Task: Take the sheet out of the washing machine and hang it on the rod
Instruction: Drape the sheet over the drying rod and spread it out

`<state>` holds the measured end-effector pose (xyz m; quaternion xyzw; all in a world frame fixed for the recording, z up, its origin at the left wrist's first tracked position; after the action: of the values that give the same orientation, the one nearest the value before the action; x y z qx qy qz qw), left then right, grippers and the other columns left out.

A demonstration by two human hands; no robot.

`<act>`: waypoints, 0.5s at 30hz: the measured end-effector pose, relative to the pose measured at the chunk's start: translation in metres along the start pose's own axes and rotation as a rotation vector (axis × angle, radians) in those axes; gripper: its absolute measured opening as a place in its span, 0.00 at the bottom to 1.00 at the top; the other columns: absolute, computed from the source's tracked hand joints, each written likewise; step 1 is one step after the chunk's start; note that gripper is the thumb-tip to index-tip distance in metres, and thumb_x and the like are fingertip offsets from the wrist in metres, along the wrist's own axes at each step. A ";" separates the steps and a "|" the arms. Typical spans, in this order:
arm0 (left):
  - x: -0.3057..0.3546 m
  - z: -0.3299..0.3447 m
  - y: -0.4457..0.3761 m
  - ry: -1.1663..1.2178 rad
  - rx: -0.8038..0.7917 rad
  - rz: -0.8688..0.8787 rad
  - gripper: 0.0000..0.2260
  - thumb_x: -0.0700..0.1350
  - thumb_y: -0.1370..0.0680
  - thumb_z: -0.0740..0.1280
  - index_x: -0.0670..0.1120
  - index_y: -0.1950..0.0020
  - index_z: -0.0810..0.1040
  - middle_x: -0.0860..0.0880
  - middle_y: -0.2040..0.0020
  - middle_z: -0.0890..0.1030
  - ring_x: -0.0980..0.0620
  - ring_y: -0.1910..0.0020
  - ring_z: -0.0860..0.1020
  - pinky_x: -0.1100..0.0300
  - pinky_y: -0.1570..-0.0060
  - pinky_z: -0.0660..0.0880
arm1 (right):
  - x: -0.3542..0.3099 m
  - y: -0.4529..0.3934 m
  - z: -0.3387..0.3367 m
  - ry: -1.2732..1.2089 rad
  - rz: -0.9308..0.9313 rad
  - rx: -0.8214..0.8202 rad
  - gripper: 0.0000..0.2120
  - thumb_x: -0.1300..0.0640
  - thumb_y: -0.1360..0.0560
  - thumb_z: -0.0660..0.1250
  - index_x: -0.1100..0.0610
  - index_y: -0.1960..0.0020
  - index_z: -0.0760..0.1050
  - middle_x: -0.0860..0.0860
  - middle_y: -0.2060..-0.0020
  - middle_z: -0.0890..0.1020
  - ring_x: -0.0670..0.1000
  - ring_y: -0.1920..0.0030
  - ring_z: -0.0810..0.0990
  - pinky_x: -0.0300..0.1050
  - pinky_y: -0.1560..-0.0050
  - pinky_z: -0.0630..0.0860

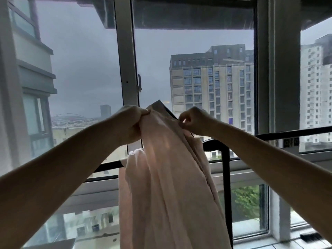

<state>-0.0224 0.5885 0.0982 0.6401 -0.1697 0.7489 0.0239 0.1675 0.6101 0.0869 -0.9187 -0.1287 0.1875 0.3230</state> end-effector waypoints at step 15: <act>-0.016 -0.113 0.026 -0.105 0.072 0.049 0.09 0.37 0.20 0.60 0.33 0.50 0.78 0.36 0.54 0.80 0.43 0.57 0.80 0.51 0.54 0.79 | -0.105 -0.036 0.058 -0.270 -0.162 0.094 0.05 0.61 0.23 0.65 0.60 0.55 0.79 0.50 0.66 0.84 0.45 0.67 0.82 0.40 0.60 0.78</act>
<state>-0.1341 0.5988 0.0629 0.6748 -0.1591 0.7202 -0.0266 0.0444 0.6320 0.0954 -0.8557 -0.2355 0.2885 0.3594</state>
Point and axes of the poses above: each hand's wrist, its own y-axis away from the middle knuckle, its own z-axis out of the palm, x = y × z, the point moved 2 cm from there along -y, towards the middle knuckle
